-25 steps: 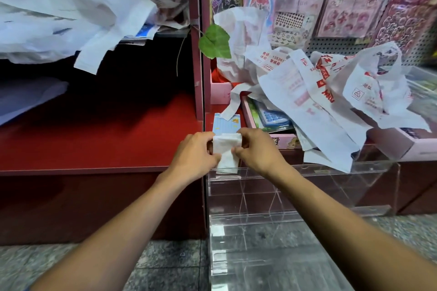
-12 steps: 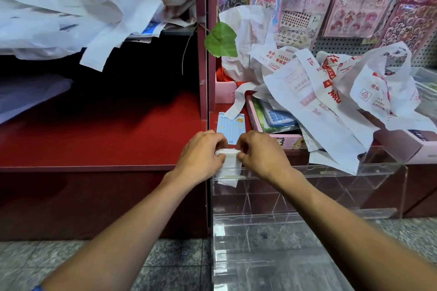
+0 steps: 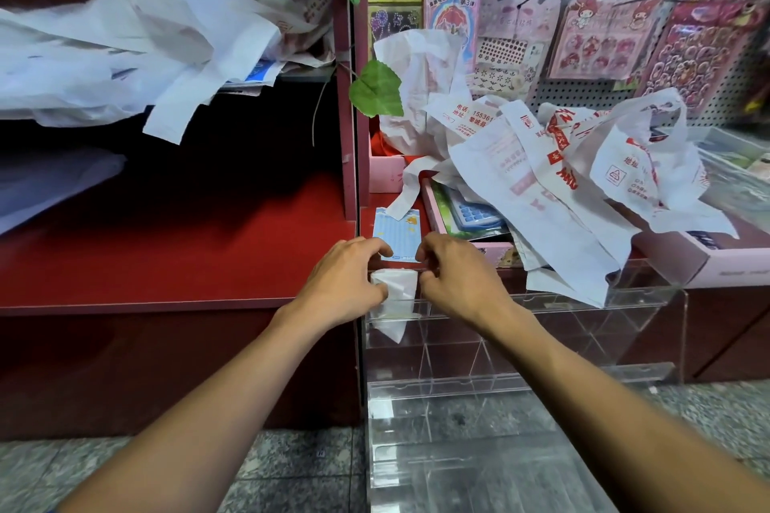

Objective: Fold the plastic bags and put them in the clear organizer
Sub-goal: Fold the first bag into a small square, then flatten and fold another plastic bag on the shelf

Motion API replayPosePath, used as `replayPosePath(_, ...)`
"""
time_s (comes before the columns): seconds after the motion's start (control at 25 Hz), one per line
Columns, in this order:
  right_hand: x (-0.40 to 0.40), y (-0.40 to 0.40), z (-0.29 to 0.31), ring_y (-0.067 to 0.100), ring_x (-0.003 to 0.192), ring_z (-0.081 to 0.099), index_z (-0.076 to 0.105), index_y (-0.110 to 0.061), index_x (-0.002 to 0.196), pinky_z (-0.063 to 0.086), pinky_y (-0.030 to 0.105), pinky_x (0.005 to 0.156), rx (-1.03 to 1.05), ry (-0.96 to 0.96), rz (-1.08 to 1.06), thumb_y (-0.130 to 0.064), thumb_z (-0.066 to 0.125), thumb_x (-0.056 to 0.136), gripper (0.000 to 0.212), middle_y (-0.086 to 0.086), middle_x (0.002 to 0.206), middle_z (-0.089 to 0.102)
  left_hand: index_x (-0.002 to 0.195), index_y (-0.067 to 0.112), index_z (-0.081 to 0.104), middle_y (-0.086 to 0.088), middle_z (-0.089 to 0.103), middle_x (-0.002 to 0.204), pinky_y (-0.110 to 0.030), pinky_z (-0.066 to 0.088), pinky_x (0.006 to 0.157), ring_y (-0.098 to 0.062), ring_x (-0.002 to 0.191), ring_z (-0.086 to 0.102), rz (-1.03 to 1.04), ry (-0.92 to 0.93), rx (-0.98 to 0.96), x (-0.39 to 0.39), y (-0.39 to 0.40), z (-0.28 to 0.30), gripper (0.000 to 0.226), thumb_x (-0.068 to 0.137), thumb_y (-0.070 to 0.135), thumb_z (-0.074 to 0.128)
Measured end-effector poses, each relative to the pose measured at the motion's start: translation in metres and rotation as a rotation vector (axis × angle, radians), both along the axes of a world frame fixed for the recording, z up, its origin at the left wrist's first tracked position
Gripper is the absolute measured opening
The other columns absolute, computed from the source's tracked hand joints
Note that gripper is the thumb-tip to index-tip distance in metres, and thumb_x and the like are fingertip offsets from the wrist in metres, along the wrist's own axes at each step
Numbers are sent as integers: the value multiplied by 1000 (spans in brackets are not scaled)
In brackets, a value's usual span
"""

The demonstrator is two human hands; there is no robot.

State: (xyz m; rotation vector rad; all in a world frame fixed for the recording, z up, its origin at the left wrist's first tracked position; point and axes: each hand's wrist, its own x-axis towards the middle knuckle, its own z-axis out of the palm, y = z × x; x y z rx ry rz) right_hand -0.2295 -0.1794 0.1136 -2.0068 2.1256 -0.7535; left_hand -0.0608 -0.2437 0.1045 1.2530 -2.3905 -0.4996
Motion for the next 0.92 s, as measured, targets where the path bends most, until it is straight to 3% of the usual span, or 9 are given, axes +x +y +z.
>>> replayPosePath(0.16,-12,19,8,22,82,60,59,-16,92,50,33,68,-22,-13,-47,-14,54,84,10,1,90,65,121,26,61,11,57,106,-30,41,87,-15,107,51,56,103,-2,8,9,7,42,81,12,66)
replayPosePath(0.24,-25,29,15,24,92,59,61,-17,99,51,36,74,-135,-2,-157,-18,55,86,15,5,100,66,119,25,62,10,59,108,-27,37,85,-14,107,49,81,154,-26,7,15,11,39,84,8,62)
replayPosePath(0.32,-48,36,22,29,108,53,61,-16,113,49,41,85,-240,151,-337,-21,56,86,28,10,121,61,118,25,63,10,59,114,-26,35,89,-11,109,47,71,195,-34,-2,22,15,37,85,8,60)
replayPosePath(0.4,-68,41,24,36,128,40,56,-18,128,41,46,97,-149,274,-436,-28,55,89,41,13,144,46,118,25,63,10,59,117,-26,35,91,-11,111,48,43,208,-37,-12,29,17,35,86,9,61)
replayPosePath(0.48,-81,43,15,39,142,26,52,-19,133,34,48,106,47,306,-434,-35,51,92,44,12,156,31,117,25,63,10,60,119,-23,34,91,-11,111,49,19,206,-38,-20,34,16,34,87,9,62)
replayPosePath(0.6,-92,40,1,36,145,22,54,-14,128,29,47,115,177,260,-361,-40,42,96,43,8,155,34,115,24,64,9,61,120,-21,33,92,-11,112,52,11,231,-37,-29,35,14,32,87,9,62)
replayPosePath(0.76,-97,37,3,35,145,24,55,-14,132,23,44,119,145,264,-325,-40,38,90,52,8,155,35,108,24,66,10,62,117,-18,34,90,-7,107,51,-12,291,-37,-46,38,19,30,87,5,60)
replayPosePath(0.84,-96,40,5,34,142,30,51,-8,135,27,45,117,132,231,-323,-39,33,87,60,10,151,42,108,25,66,13,60,114,-18,33,92,-6,108,50,-30,291,-37,-52,39,20,29,88,5,60)
replayPosePath(0.92,-94,44,8,34,135,39,52,-5,134,34,45,113,-9,182,-299,-34,35,81,63,13,145,49,109,25,66,16,58,111,-21,36,94,-7,110,50,-31,301,-36,-55,38,20,28,89,7,60)
